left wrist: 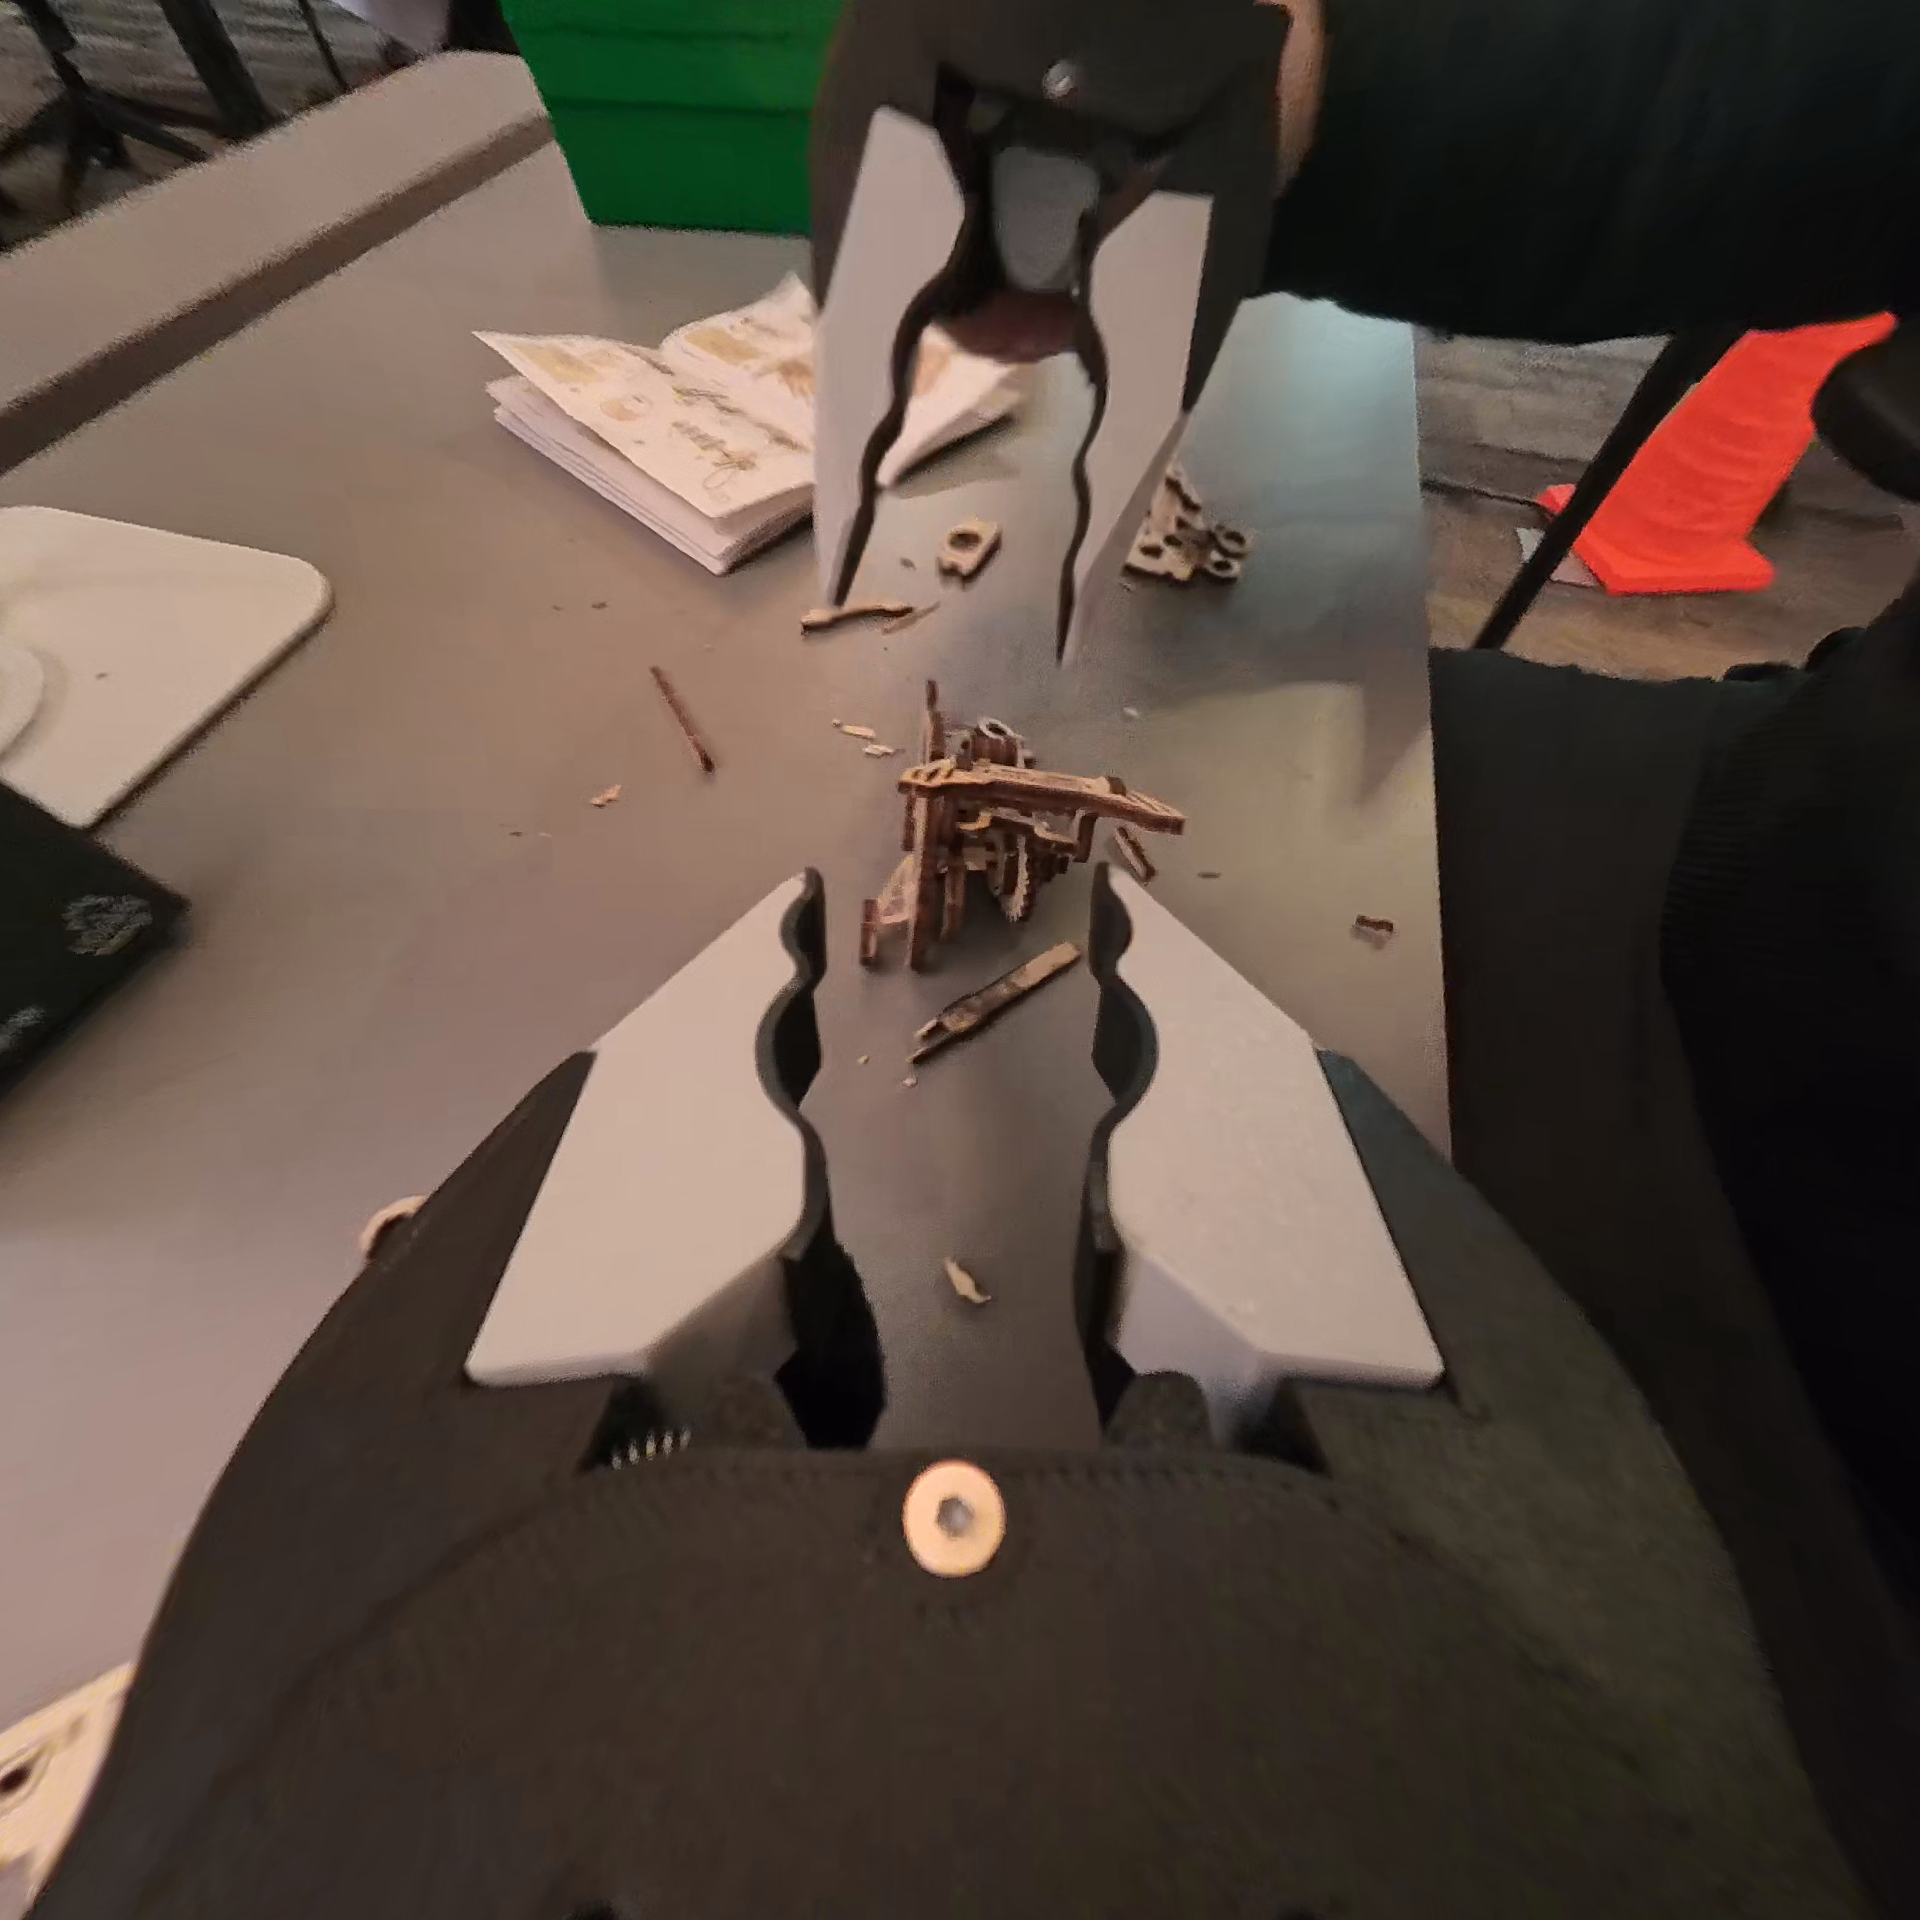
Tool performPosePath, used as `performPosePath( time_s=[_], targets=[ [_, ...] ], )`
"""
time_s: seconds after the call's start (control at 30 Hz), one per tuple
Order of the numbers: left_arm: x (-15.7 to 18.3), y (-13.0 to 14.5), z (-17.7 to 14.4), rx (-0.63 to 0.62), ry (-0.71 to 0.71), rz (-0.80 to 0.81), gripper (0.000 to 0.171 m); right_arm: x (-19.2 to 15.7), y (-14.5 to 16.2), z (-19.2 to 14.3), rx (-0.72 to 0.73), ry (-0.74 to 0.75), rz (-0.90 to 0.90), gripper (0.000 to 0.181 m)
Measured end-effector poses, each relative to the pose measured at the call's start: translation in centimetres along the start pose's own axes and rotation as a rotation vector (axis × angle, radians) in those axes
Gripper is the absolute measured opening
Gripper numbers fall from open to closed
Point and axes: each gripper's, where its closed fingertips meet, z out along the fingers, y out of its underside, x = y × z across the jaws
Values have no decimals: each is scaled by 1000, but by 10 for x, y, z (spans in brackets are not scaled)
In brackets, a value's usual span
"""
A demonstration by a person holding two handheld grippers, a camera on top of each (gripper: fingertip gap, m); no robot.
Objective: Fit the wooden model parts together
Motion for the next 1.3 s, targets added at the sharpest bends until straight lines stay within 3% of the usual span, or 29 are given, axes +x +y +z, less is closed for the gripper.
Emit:
performPosePath(
  time_s=[0.17,0.3,0.47,0.7,0.93,1.13,1.3],
  targets=[
    [-8,-17,-25,59,-70,10,47,8,15,-76,76,169,196,53],
    [-6,-21,-23,64,-73,16,47,-8,51,-99,-15,260,286,38],
    [4,-16,-4,7,-54,43,56,-19,75,-89,-26,293,401,29],
    [6,-24,4,-7,-44,57,66,0,116,-51,-163,278,427,29],
    [7,-4,19,-67,-8,55,76,2,109,-39,-111,165,450,13],
    [15,6,35,-115,44,73,83,1,107,-39,-94,162,451,12],
    [14,1,26,-119,25,77,86,-2,92,-49,-35,192,461,12]
  ],
)
